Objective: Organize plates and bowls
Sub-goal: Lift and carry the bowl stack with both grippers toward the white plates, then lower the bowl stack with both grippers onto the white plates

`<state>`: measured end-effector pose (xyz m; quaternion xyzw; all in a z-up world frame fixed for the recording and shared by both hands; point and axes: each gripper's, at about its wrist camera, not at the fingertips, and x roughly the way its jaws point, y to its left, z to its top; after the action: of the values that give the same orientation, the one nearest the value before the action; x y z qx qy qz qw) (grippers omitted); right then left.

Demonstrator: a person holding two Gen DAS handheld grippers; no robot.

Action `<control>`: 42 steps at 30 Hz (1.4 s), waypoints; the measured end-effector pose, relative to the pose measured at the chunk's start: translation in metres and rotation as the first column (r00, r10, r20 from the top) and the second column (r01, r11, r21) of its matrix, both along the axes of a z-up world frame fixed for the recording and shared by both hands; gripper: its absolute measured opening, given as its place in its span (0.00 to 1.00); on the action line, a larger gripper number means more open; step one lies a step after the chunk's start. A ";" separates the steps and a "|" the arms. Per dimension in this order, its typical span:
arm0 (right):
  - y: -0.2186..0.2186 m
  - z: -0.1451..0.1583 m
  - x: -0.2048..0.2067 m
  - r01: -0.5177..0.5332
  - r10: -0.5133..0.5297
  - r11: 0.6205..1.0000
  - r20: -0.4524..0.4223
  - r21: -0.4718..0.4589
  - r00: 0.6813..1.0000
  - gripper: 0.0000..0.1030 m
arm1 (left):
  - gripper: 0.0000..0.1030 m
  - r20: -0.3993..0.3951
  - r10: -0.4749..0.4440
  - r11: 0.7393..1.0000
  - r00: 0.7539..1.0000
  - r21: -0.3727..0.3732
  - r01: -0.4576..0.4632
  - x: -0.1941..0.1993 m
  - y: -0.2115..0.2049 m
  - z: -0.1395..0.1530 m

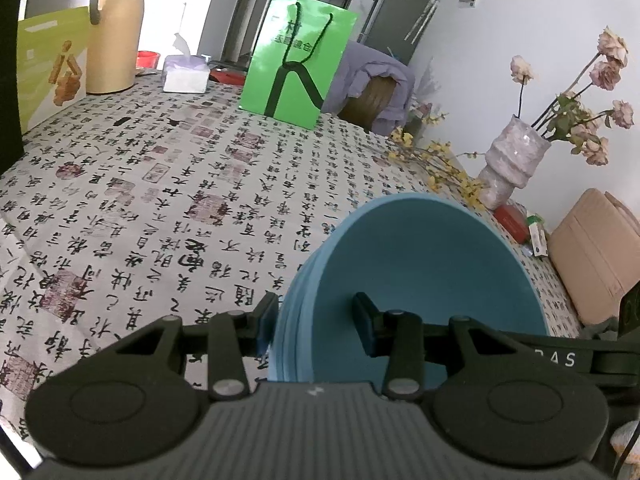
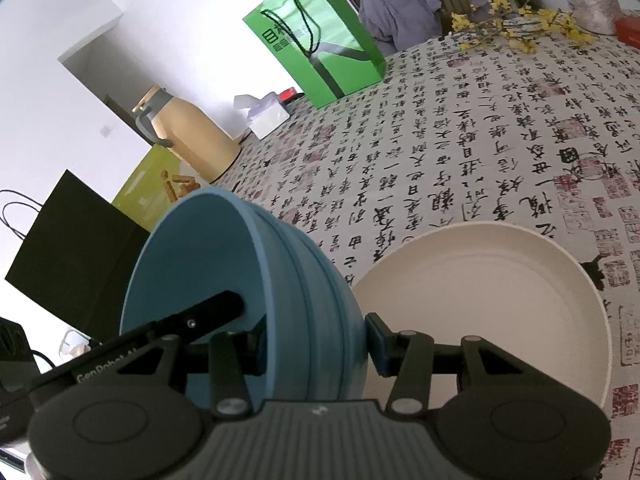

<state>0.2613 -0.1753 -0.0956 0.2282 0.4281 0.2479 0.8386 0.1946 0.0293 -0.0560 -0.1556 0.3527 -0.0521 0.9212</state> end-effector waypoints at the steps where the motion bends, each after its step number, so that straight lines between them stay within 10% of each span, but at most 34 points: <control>1: -0.002 -0.001 0.000 0.003 -0.003 1.000 -0.001 0.001 1.000 0.46 | 0.40 -0.001 -0.003 1.000 1.000 0.001 0.003 0.000 -0.001 0.000; 42: -0.075 -0.018 -0.019 0.187 -0.186 0.982 -0.042 0.018 0.982 0.46 | 0.40 -0.042 -0.191 0.981 0.981 0.039 0.193 0.026 -0.077 -0.013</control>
<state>0.2420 -0.2500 -0.1141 0.2814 0.4189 0.1682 0.8468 0.2209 -0.0472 -0.0692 -0.1022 0.3844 -0.1302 0.9082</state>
